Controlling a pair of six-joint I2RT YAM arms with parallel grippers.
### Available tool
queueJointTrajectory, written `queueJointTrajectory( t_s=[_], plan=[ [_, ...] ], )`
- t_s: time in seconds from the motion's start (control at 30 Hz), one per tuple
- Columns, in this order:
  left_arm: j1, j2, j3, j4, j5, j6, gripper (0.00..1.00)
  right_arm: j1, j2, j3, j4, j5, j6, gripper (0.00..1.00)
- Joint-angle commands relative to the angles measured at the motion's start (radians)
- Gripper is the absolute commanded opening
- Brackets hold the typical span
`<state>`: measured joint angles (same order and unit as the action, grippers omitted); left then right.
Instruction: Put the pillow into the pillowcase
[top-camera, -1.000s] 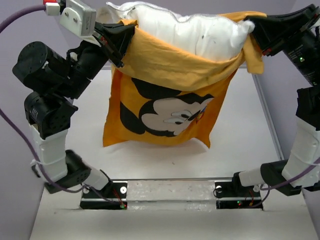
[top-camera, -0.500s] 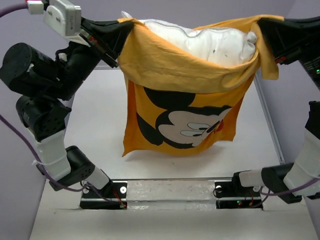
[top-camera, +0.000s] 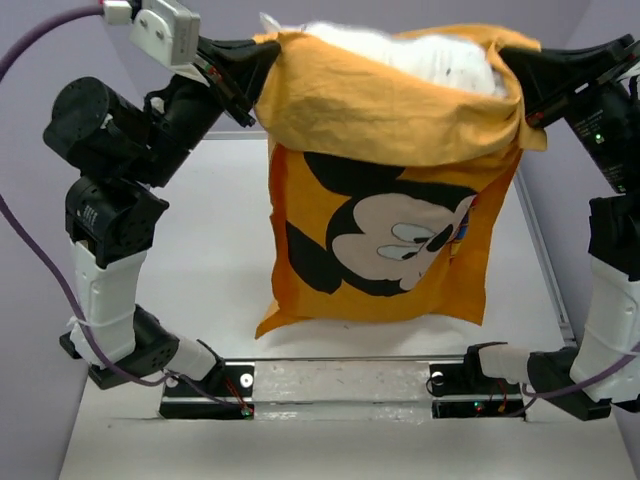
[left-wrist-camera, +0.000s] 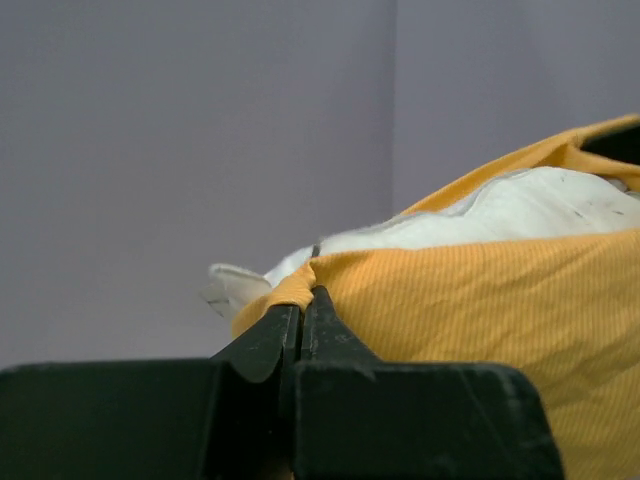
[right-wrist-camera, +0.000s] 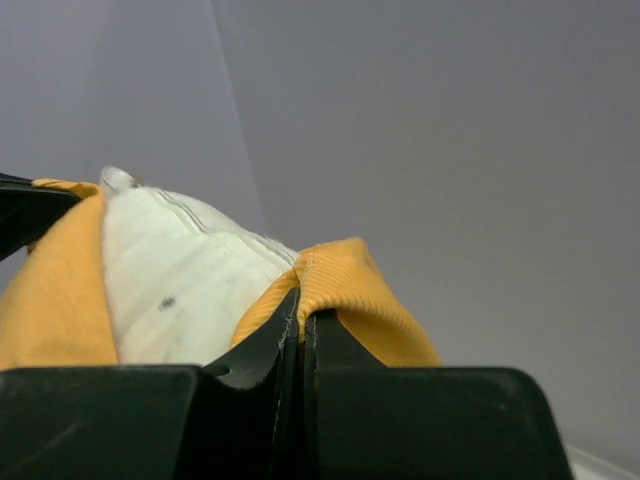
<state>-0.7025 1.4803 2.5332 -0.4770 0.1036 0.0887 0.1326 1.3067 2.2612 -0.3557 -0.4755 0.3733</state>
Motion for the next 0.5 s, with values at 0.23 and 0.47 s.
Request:
queueJointTrajectory(
  t_s=[0.23, 0.47],
  plan=[
    [0.011, 0.254, 0.464, -0.353, 0.043, 0.029, 0.02, 0.005, -0.201, -0.455, 0.204, 0.005, 0.010, 0.00],
    [0.006, -0.294, -0.607, 0.310, 0.004, 0.003, 0.00, 0.005, -0.160, -0.155, 0.162, -0.028, -0.012, 0.00]
  ],
)
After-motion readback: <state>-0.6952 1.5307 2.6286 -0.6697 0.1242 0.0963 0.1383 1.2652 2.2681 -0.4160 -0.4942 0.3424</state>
